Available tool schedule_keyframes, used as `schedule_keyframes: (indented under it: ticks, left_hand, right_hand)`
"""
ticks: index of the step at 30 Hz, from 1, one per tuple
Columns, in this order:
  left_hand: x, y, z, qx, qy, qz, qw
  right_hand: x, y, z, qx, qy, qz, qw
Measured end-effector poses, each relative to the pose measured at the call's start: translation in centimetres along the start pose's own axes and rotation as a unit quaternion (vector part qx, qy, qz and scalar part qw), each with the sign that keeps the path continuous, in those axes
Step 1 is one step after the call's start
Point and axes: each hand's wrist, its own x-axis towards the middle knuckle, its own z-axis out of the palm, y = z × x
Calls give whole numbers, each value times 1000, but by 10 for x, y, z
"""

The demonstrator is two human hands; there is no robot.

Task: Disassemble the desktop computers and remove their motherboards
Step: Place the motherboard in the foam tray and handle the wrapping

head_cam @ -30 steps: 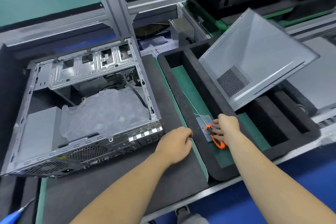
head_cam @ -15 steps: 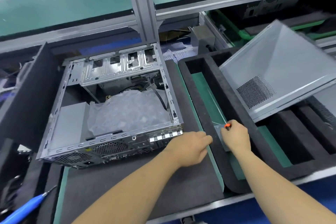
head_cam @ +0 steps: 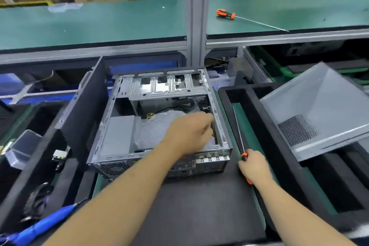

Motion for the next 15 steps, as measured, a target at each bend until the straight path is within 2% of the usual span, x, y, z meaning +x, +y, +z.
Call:
schedule_keyframes:
  ticks: [2,4,7,10,13,15]
  left_hand:
    - [-8,-44,-13,29,35,-111,993]
    - [-24,-81,-16,61,30,-181,981]
    - [-48,-115,-10,139,-33,-216,966]
    - [-56,-125,-3,111,-14,-243,964]
    - [-54,-124,0,108,-34,-242,963]
    - [-54,-125,0,110,-29,-247,962]
  right_hand:
    - [-1,1,-1,-1,-8,-2,1000]
    - [-2,1,0,-10,-9,-10,1000]
    - [-4,1,7,-11,-4,-10,1000]
    - [-6,-3,12,-37,-7,21,999]
    - [-6,-10,9,-104,-2,57,993]
    - [-3,-19,2,-103,12,71,992]
